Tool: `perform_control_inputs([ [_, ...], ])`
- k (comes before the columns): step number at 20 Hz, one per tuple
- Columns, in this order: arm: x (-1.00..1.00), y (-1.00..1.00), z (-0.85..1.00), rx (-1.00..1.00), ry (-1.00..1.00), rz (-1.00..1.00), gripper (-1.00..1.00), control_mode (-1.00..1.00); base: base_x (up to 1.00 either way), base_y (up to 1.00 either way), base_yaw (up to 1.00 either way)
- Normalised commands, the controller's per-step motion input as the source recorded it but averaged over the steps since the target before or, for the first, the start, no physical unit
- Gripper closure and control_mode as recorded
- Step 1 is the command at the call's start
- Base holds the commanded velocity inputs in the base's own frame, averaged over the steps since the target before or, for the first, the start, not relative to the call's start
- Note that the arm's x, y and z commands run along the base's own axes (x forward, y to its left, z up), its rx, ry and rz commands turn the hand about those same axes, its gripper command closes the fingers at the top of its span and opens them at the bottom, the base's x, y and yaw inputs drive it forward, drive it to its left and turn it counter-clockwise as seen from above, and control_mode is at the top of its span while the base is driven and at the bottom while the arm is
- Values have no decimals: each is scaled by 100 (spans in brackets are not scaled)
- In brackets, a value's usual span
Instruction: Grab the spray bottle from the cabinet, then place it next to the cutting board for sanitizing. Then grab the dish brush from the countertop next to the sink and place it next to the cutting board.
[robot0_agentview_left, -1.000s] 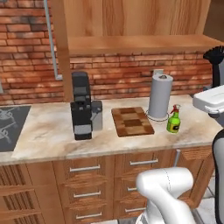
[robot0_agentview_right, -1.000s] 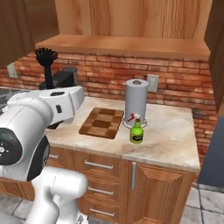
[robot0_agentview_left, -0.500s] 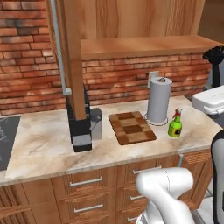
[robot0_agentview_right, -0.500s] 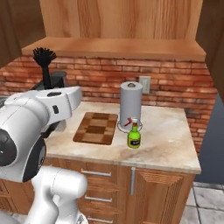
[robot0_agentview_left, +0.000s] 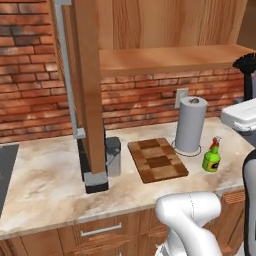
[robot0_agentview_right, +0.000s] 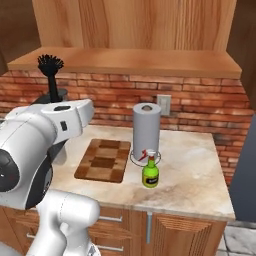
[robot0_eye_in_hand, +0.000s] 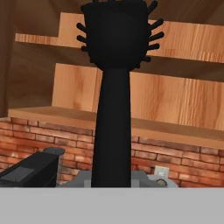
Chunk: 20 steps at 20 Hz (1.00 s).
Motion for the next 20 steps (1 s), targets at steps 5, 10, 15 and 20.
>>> perform_control_inputs([
  [5,0,0,0,0,0,0,100,100,36,0,3],
  [10,-7,-1,0,2,0,2,100,-100,-3,-1,1],
  [15,-25,-27,-29,1,3,28,100,-100,0,0,0],
  [20,22,-3,-31,-2,14,39,100,-100,0,0,0],
])
